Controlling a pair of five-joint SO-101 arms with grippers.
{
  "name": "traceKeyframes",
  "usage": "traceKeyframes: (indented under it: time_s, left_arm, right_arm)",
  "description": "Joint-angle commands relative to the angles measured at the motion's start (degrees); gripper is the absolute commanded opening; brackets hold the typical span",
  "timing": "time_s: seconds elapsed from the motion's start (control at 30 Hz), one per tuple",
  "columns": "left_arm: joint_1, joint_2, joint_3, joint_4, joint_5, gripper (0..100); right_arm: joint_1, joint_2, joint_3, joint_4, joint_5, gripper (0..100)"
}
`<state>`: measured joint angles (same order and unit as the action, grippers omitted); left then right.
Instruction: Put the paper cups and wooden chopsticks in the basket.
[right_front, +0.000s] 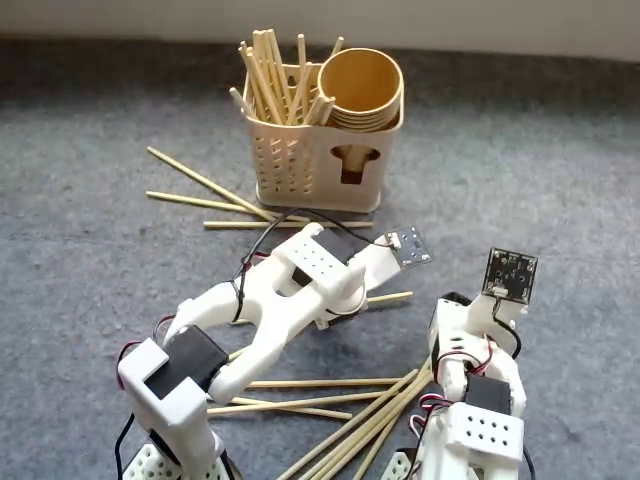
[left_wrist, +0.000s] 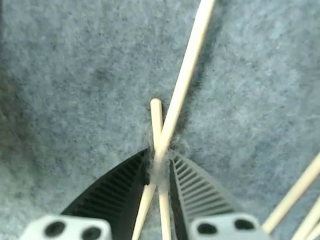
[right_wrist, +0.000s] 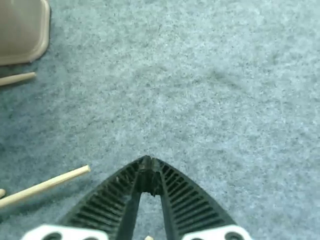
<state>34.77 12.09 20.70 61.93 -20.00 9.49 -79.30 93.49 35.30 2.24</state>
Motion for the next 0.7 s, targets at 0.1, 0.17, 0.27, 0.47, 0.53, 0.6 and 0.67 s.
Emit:
traceKeyframes:
  time_s: [0.1,0.17,0.27,0.47,0.53,0.6,0.67]
  left_arm:
    - [-0.75,-0.66,-3.30,4.13,-0.26,1]
    - [-0.75,-0.66,-3.82,4.92,-0.18,1]
    - [-0.75,-0.66,-4.00,5.10,-0.09,1]
    - [-0.75,-2.59,-4.00,6.33,0.00,1]
    - [-1.01,-5.23,-3.91,7.38,0.00,1]
    - [-1.36,-8.04,-3.47,7.91,0.09,1]
    - [-1.98,-10.51,-3.21,8.53,0.09,1]
  right_arm:
    - [0.22,-0.75,-0.92,-1.54,-0.70,0.6]
    - [0.22,-0.75,-0.92,-1.54,-0.70,0.6]
    - [0.22,-0.75,-0.92,-1.54,-0.70,0.6]
    - [0.22,-0.75,-0.92,-1.54,-0.70,0.6]
    - [0.22,-0.75,-0.92,-1.54,-0.70,0.6]
    - [0.22,-0.75,-0.92,-1.54,-0.70,0.6]
    - [0.22,-0.75,-0.92,-1.54,-0.70,0.6]
